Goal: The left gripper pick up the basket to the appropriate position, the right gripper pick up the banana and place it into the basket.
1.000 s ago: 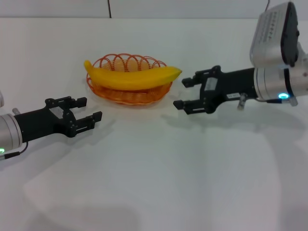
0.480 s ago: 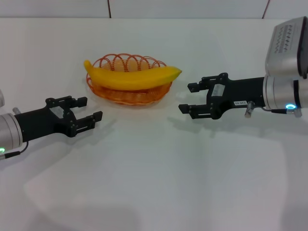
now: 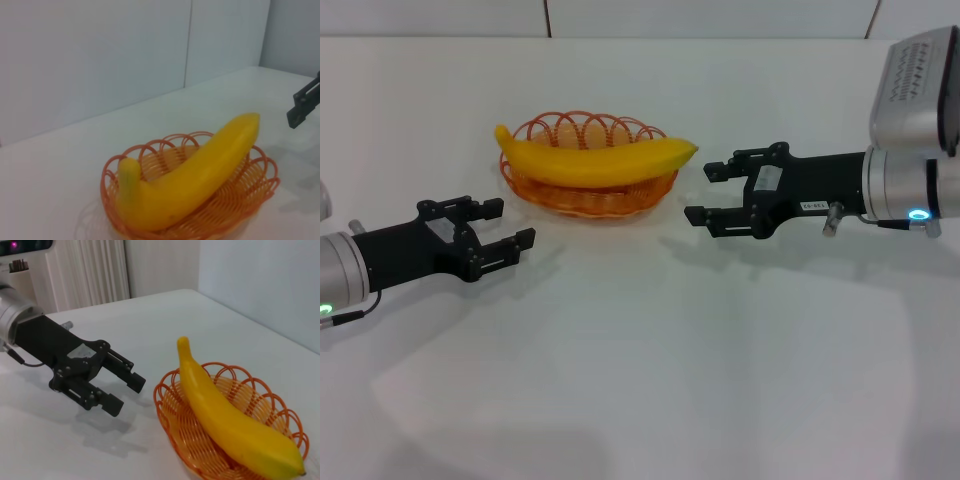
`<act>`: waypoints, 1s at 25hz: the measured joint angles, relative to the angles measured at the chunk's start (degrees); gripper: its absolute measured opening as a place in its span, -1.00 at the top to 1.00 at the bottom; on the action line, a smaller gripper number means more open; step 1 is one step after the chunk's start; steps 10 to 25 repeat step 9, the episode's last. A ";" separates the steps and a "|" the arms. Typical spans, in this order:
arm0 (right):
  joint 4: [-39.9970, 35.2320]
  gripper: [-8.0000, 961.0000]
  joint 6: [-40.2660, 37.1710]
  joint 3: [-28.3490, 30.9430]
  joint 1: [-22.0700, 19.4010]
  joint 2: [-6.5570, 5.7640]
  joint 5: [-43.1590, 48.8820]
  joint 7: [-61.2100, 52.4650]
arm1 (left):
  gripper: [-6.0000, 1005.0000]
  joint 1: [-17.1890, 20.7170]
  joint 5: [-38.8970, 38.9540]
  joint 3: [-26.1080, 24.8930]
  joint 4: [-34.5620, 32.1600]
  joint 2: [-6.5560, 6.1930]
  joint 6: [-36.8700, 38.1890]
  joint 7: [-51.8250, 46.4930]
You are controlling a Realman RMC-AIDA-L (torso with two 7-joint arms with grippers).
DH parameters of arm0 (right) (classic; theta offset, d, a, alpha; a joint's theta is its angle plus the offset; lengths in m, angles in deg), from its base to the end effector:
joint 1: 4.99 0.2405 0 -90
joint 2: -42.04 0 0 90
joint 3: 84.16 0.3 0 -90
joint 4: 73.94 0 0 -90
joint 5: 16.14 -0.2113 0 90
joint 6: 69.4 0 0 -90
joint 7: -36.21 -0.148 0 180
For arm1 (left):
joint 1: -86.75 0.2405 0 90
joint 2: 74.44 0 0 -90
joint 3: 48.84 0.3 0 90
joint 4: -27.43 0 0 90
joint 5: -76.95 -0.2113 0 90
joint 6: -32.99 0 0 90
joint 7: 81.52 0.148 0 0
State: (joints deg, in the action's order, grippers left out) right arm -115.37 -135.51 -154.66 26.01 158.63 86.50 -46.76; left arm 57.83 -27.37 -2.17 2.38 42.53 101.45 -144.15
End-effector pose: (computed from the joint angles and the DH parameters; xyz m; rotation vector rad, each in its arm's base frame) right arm 0.2742 0.3891 -0.0579 -2.7426 0.4405 0.3484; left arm -0.3438 0.3623 -0.0478 -2.5267 -0.5587 -0.4732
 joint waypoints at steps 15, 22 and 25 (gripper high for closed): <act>0.18 -0.41 0.24 0.02 0.02 0.07 -0.08 0.12 | -0.28 -0.05 1.59 0.26 1.20 0.08 0.00 2.16; 0.18 -0.41 0.24 0.02 0.02 0.07 -0.08 0.12 | -0.28 -0.05 1.59 0.26 1.20 0.08 0.00 2.16; 0.18 -0.41 0.24 0.02 0.02 0.07 -0.08 0.12 | -0.28 -0.05 1.59 0.26 1.20 0.08 0.00 2.16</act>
